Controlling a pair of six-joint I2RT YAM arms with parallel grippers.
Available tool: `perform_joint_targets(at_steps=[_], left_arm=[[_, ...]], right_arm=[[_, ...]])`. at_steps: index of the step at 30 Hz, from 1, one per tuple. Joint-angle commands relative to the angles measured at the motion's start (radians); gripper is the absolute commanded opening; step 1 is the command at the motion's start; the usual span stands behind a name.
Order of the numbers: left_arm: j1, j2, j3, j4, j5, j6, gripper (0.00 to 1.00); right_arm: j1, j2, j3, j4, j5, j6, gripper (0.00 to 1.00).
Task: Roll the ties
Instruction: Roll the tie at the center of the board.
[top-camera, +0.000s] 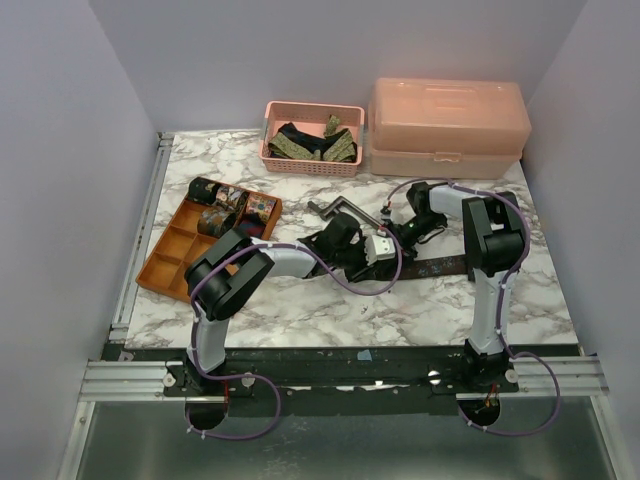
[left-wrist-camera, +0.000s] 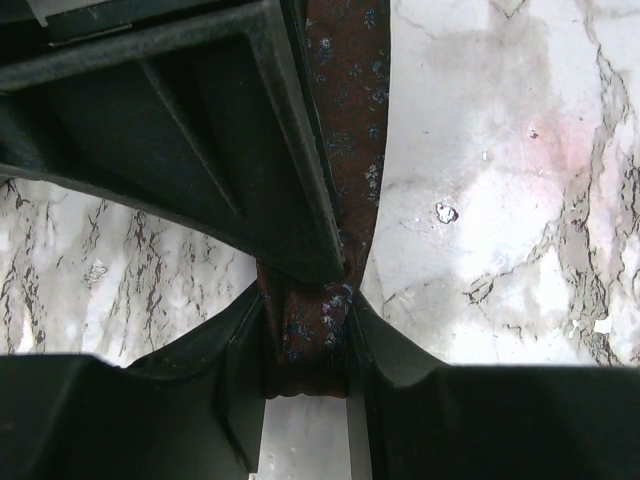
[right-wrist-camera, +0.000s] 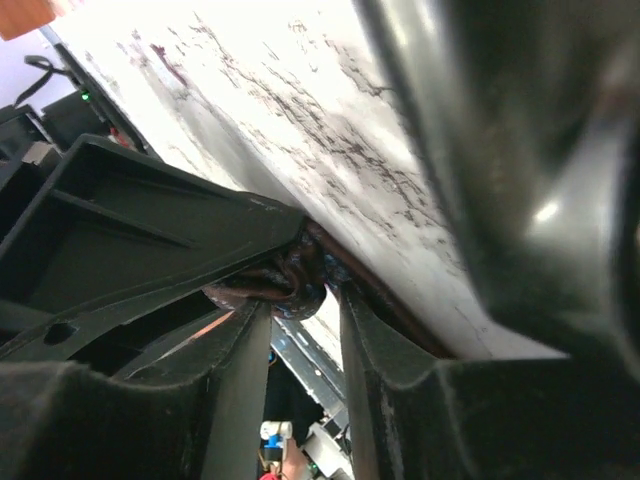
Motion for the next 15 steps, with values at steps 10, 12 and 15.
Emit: perform_joint_targets(at_steps=[10, 12, 15], left_arm=[[0.086, -0.035, -0.182, 0.138, 0.144, -0.098, 0.68], [0.114, -0.051, -0.274, 0.349, 0.227, -0.134, 0.79], [0.114, -0.023, -0.325, 0.555, 0.254, -0.154, 0.81]], right_arm=[[-0.008, 0.075, -0.056, 0.093, 0.220, -0.053, 0.00], [-0.011, 0.091, -0.066, 0.116, 0.256, -0.053, 0.00], [-0.012, 0.121, -0.049, 0.125, 0.289, -0.054, 0.00]])
